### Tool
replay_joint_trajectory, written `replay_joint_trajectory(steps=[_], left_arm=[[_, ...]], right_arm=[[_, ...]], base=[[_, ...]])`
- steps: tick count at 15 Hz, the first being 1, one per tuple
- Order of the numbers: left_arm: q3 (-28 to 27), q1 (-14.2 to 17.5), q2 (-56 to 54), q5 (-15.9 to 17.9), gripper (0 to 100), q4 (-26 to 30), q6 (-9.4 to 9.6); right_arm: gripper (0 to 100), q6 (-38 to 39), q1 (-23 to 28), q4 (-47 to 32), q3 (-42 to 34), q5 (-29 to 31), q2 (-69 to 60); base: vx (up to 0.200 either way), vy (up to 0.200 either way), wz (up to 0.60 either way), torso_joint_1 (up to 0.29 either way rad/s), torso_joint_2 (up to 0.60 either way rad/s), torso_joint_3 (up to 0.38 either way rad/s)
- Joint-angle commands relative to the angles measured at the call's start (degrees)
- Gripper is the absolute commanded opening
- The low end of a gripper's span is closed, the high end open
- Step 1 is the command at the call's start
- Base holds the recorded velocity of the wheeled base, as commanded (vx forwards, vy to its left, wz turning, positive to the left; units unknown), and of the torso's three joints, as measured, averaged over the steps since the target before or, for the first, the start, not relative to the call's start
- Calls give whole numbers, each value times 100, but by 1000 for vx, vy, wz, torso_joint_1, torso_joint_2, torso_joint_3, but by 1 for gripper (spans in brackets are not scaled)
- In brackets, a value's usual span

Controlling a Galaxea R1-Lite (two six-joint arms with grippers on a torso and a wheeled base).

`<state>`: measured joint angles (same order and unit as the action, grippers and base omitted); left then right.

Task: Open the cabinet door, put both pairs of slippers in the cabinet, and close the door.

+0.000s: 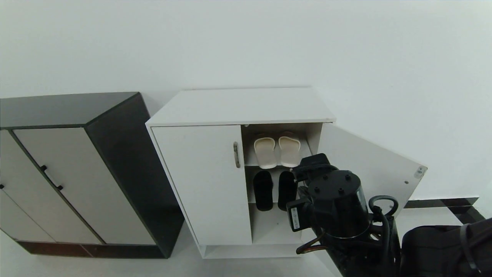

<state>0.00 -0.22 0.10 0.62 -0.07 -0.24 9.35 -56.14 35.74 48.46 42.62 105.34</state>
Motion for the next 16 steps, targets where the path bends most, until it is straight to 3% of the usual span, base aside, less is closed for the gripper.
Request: replay_joint_trajectory(steps=[1,7,12,16], left_arm=[[0,-4,-1,-1,0,-1,7],[0,-4,-1,-1,0,-1,-2],[0,-4,-1,-1,0,7,-2],[0,-4,-1,-1,0,-1,-2]], right_arm=[[0,5,6,3,-3,1,57],[0,-21,50,187,-47,1,39],[0,-100,94,196,-91,1,39],[0,-100,103,196,-144,-17,39]], base=[[0,0,0,212,-505,-315],[0,0,0,217,-500,-292],[0,0,0,22,-60,-33],[0,0,-600,0,-1,2]])
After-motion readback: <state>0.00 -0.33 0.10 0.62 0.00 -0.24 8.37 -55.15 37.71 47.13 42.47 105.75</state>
